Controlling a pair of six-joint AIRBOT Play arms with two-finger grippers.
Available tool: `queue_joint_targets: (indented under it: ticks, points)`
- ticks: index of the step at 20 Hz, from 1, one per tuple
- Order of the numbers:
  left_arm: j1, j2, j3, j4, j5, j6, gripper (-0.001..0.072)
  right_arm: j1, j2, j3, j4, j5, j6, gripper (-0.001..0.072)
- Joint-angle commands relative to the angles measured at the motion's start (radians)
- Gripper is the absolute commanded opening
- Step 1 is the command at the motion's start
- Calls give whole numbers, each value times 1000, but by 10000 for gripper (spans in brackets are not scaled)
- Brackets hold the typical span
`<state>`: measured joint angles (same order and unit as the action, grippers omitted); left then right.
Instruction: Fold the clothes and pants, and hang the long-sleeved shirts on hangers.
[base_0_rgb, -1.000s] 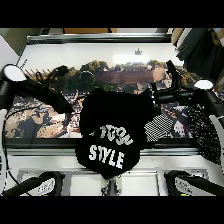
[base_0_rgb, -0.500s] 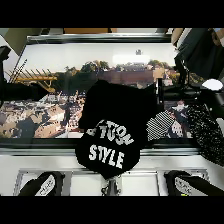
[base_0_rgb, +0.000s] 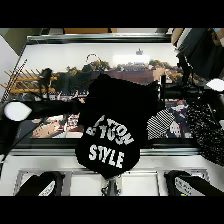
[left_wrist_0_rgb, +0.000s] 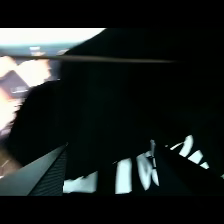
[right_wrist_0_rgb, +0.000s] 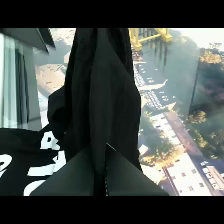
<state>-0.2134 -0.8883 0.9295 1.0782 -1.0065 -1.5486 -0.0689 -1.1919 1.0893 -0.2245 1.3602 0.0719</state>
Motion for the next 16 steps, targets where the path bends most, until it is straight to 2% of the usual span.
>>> queue_joint_targets:
  ticks: [1,5,10,14,16]
  points:
    - [-206,-91,29,168,91,-192,538,0,1,1,1,-2,11,11]
    - [-375,-246,196,516,-47,-419,539,0,1,1,1,-2,11,10]
    - [-434,-354,292,607,-177,-483,539,0,1,1,1,-2,11,11]
    - [-432,-384,291,615,-176,-509,538,0,2,1,1,-2,11,11]
    - [-432,-385,286,668,-179,-544,538,0,2,1,1,-2,11,11]
